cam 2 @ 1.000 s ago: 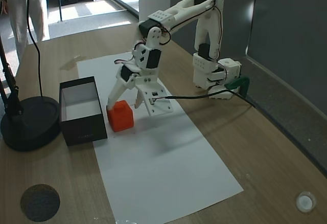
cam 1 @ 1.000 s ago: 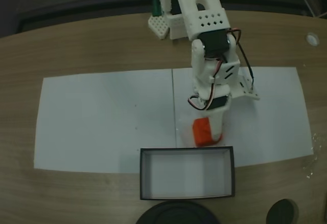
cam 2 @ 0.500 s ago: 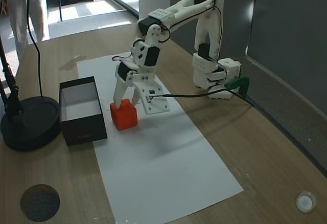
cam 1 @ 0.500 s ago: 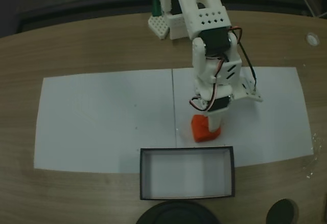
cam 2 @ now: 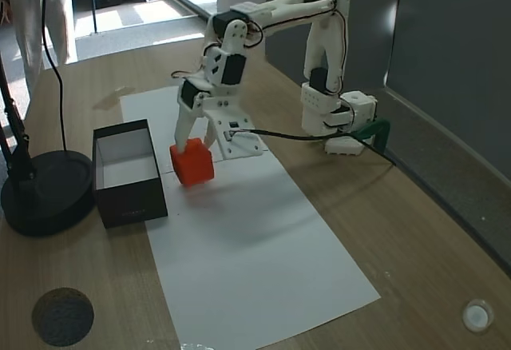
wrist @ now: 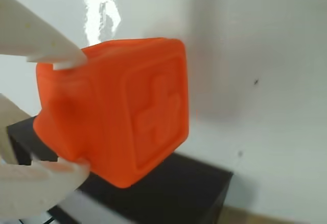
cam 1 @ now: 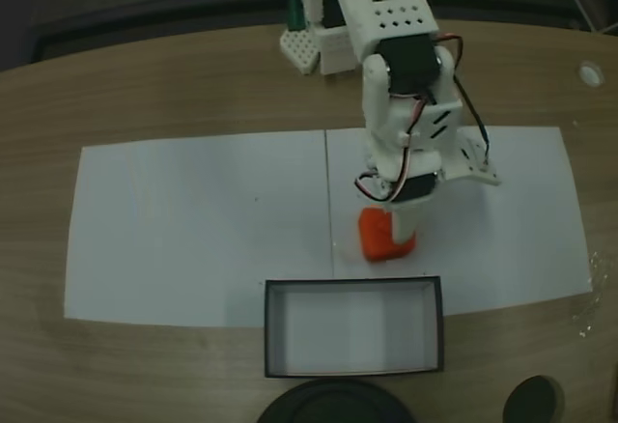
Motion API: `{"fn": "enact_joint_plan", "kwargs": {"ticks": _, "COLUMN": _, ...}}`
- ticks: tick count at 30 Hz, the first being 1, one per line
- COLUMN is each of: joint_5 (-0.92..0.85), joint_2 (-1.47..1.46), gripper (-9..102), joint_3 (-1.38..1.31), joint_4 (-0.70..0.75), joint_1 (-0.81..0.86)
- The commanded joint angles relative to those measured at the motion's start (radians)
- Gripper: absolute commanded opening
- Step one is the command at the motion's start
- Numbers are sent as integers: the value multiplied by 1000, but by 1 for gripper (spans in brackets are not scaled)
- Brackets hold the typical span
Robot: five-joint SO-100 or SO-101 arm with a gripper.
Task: Grab a orange square and put it in the box.
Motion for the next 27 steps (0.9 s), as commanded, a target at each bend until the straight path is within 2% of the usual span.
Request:
{"fn": "enact_joint_plan", "kwargs": {"ticks": 1, "joint_5": -20, "joint_2": 133, "gripper": 1, "joint_3": -316, "joint_4": 95, "joint_1": 18}}
{"fn": "enact_joint_plan", "kwargs": {"ticks": 4, "joint_5": -67, "joint_2": 150, "gripper": 1, "joint_3": -511, "joint_4": 192, "joint_1": 41}}
{"fn": "enact_joint_plan", "kwargs": {"ticks": 7, "joint_5": -75, "joint_2": 144, "gripper": 2, "joint_3": -646, "joint_4": 213, "joint_1": 74}}
{"fn": "enact_joint_plan", "kwargs": {"ticks": 11, "joint_5": -75, "joint_2": 75, "gripper": 2, "joint_3": -670, "joint_4": 166, "joint_1": 91}}
{"fn": "enact_joint_plan", "kwargs": {"ticks": 20, "joint_5": -72, "joint_2": -273, "gripper": 2, "joint_3": -675, "joint_4": 0, "joint_1": 140}}
{"fn": "enact_joint_plan", "kwargs": {"ticks": 25, "joint_5": -75, "joint_2": -388, "gripper": 2, "joint_3": -703, "joint_4": -12, "joint_1": 150}}
{"fn": "enact_joint_plan", "kwargs": {"ticks": 27, "joint_5": -67, "joint_2": -417, "gripper": 6, "joint_3": -727, "joint_4": -3, "joint_1": 150}}
